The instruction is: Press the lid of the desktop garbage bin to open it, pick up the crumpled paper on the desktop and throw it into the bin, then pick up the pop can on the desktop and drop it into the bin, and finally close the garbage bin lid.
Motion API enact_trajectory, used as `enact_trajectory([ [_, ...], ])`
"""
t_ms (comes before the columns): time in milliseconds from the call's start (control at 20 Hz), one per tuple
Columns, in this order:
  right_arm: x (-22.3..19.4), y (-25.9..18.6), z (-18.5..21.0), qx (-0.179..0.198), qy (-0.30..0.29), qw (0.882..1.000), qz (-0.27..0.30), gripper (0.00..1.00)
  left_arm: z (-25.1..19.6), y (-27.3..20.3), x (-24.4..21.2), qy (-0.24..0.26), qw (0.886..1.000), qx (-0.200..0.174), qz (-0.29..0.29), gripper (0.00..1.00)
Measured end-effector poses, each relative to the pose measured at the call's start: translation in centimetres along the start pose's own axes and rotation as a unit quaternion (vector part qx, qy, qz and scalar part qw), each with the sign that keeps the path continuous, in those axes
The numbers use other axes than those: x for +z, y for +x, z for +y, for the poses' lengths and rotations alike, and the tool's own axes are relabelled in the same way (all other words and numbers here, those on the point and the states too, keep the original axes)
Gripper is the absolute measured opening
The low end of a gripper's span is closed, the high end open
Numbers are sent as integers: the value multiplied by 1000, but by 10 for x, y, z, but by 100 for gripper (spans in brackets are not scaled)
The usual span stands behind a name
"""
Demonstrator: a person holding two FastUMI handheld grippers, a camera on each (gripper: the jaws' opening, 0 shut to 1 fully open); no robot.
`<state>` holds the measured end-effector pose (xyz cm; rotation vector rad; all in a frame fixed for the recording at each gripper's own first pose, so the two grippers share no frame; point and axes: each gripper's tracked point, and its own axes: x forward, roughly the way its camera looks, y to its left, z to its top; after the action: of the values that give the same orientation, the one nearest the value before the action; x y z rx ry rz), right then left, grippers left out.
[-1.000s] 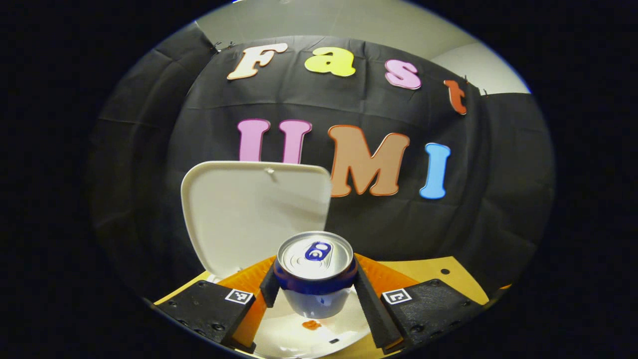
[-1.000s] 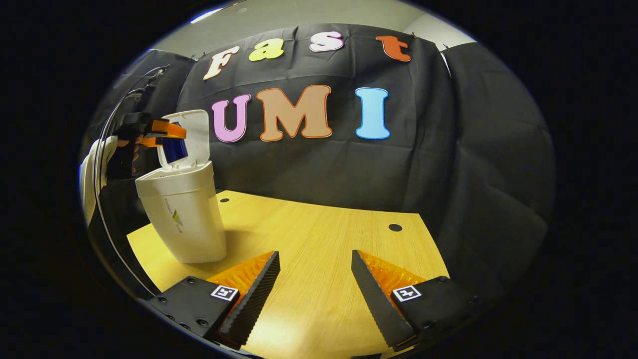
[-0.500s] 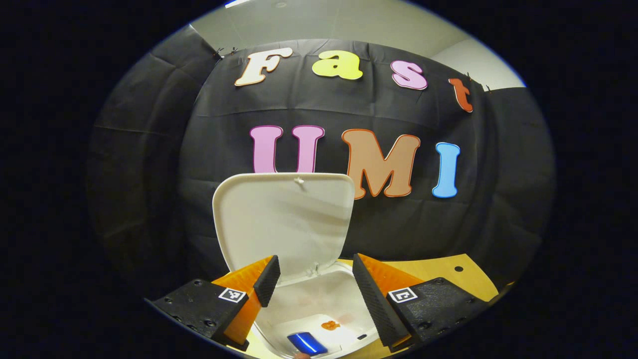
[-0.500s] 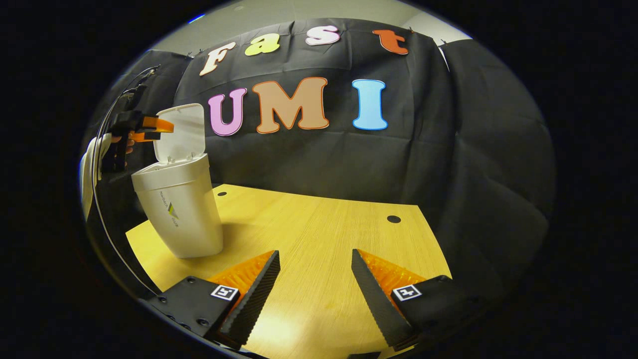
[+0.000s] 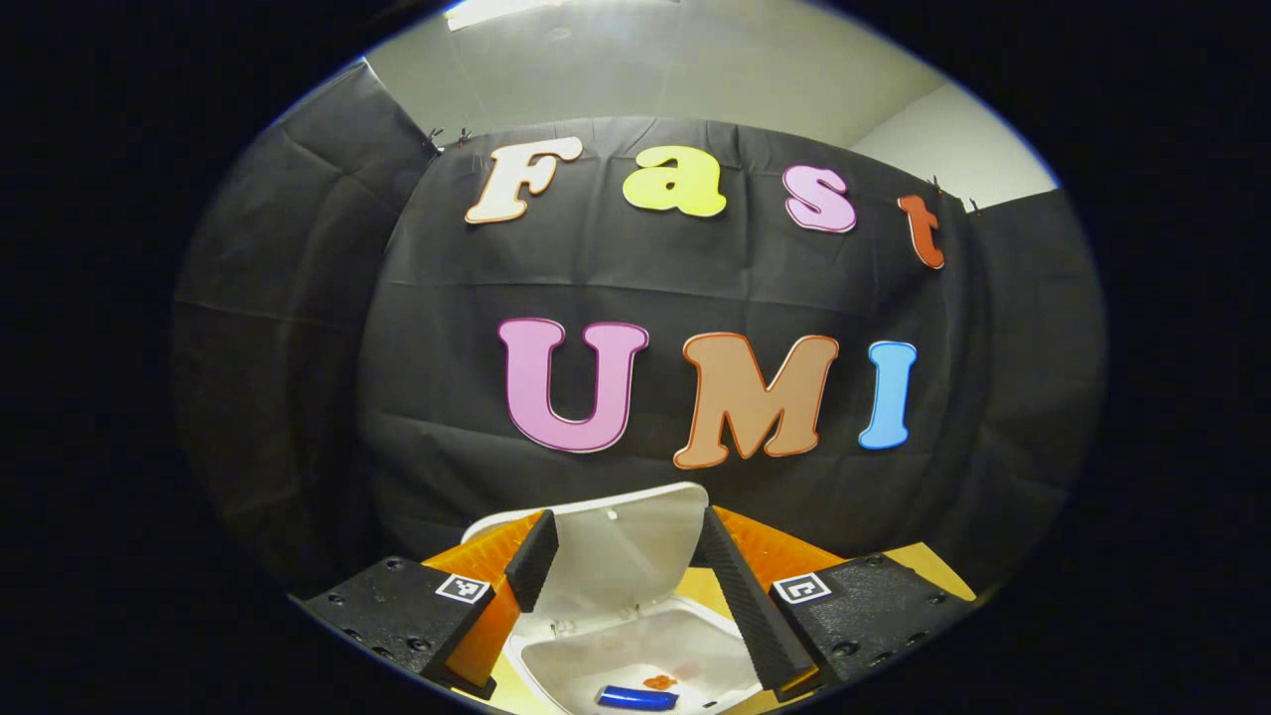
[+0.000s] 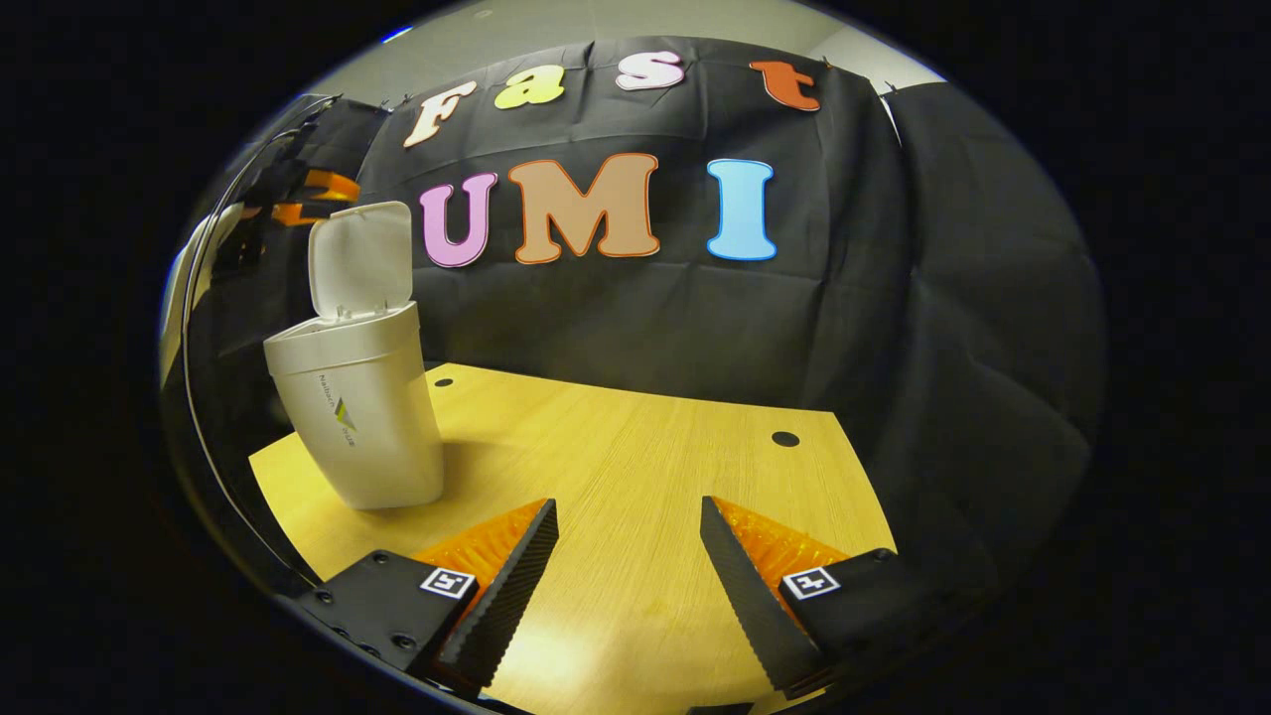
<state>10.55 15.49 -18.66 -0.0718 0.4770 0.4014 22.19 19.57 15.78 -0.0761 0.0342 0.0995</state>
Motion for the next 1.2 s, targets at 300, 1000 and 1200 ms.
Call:
enact_trajectory([
  [300,-5,-5,-8,-12,10,1000,3,96,26,34,17,-3,1000,28,5,88],
  [1000,-3,-7,-10,-19,16,1000,3,96,22,17,-27,-6,1000,9,23,89],
  [1200,-3,-6,-6,-13,9,1000,4,96,-5,-18,-49,17,1000,-4,3,89],
])
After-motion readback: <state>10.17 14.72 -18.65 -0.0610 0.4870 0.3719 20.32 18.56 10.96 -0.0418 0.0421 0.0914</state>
